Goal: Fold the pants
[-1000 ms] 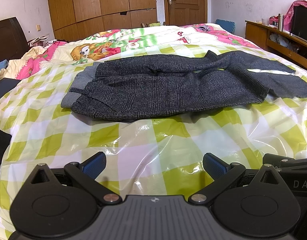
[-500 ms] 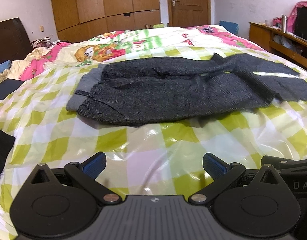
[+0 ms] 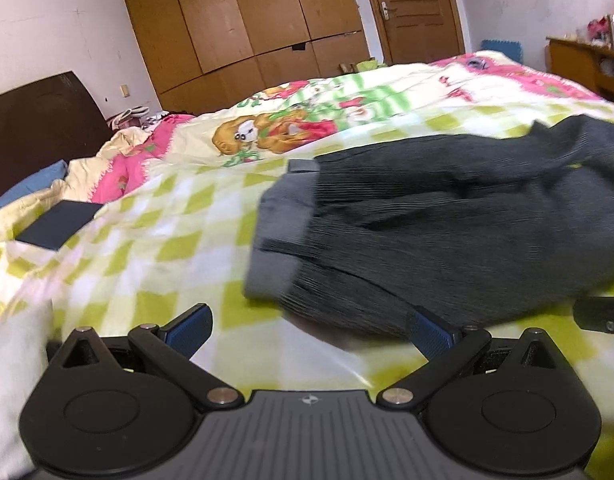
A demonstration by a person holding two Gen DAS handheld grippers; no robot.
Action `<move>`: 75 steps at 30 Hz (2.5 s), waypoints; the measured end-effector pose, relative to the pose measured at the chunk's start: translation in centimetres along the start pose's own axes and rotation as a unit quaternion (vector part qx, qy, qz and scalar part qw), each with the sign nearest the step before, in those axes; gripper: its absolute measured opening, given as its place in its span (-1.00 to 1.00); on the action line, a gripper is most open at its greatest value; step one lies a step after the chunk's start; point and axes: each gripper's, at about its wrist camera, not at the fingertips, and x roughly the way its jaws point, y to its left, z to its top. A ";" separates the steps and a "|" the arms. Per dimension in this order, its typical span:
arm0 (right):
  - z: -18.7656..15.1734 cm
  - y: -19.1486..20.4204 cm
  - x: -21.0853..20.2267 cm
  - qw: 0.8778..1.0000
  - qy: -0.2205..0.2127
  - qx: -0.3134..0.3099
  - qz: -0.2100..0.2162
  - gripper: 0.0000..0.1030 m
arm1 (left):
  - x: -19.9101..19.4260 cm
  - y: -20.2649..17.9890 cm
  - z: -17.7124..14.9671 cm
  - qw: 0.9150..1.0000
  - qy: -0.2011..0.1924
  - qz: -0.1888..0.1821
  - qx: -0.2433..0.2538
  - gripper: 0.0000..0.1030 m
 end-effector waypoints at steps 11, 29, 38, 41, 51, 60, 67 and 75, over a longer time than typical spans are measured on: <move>2.7 6.5 5.8 0.993 0.000 -0.105 0.063 0.97 | 8.2 1.7 1.6 0.995 0.013 -0.064 0.078 1.00; 3.3 8.2 7.3 0.982 0.017 -0.144 0.120 0.77 | 10.1 3.6 1.8 0.986 0.045 -0.134 0.084 0.73; 3.6 8.5 7.8 0.980 0.023 -0.151 0.126 0.45 | 9.1 4.6 1.7 0.985 0.065 -0.149 0.054 0.25; 3.7 8.8 7.1 0.979 0.032 -0.144 0.140 0.23 | 8.0 5.1 1.3 0.986 0.064 -0.148 0.037 0.20; 2.0 13.5 3.4 0.954 0.071 -0.168 0.238 -0.34 | 2.1 9.4 -2.6 0.987 0.103 -0.123 0.022 0.19; 0.8 16.6 1.4 0.938 0.089 -0.160 0.295 -0.27 | -2.7 11.4 -5.9 0.991 0.118 -0.060 0.017 0.26; 1.2 9.5 -1.5 0.965 0.054 -0.073 0.248 -0.10 | -5.8 10.3 -4.7 0.996 0.080 -0.026 0.027 0.30; 0.5 -2.9 -2.6 0.991 0.019 0.050 0.122 0.04 | -7.7 6.1 -2.6 0.997 0.046 -0.058 0.038 0.30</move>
